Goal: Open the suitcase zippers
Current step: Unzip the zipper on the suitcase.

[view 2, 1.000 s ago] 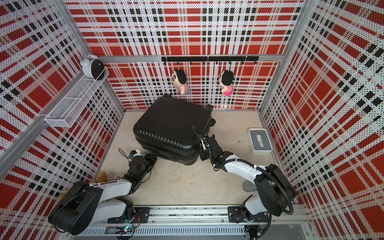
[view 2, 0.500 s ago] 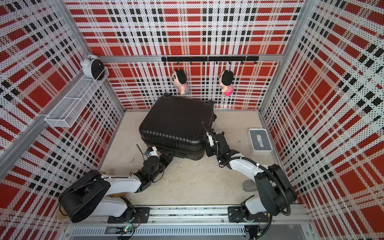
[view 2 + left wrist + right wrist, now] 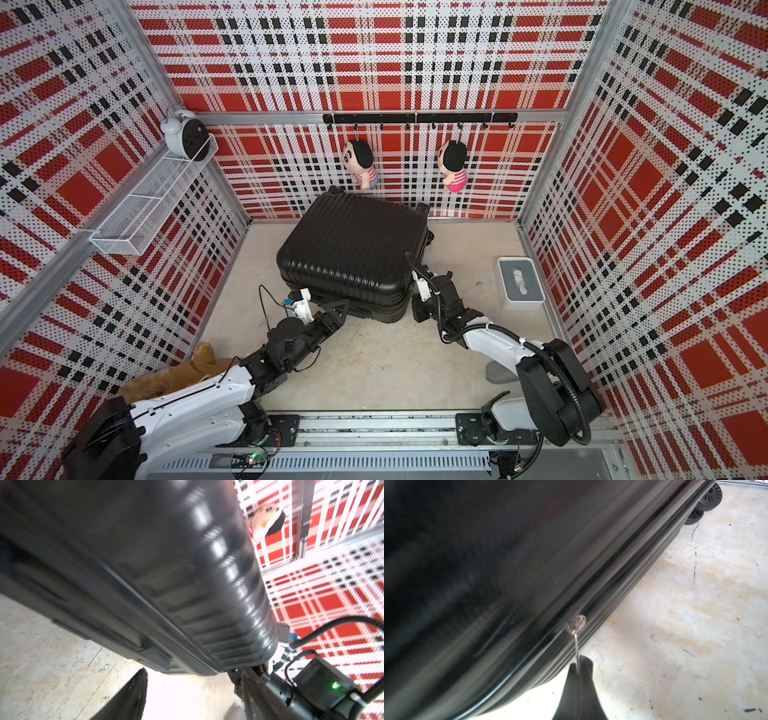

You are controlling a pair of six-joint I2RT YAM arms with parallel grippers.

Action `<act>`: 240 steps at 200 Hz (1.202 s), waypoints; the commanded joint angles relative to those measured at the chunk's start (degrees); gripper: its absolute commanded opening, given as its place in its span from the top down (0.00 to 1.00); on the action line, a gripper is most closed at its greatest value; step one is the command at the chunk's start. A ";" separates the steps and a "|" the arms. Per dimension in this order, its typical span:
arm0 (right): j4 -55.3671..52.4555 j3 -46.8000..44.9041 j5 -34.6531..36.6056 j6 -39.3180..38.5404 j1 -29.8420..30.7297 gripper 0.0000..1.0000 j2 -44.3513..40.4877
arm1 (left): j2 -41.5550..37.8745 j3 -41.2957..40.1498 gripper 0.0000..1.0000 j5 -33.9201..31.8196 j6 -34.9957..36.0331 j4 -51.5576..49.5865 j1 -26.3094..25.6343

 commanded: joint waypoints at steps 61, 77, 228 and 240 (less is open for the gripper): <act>1.16 -4.24 -6.42 1.79 1.44 1.00 -6.42 | 17.84 15.17 0.28 6.50 7.60 2.96 -4.87; 1.27 -5.69 -6.48 2.24 1.85 1.00 -8.19 | 19.24 15.56 0.29 7.04 7.51 3.61 -4.69; 5.29 -8.02 1.60 5.39 18.46 1.00 -10.23 | 21.28 13.96 0.30 7.62 6.19 6.84 -3.42; 5.17 -7.75 1.94 5.68 18.69 1.00 -9.71 | 19.09 12.89 0.30 7.21 6.11 6.83 -2.58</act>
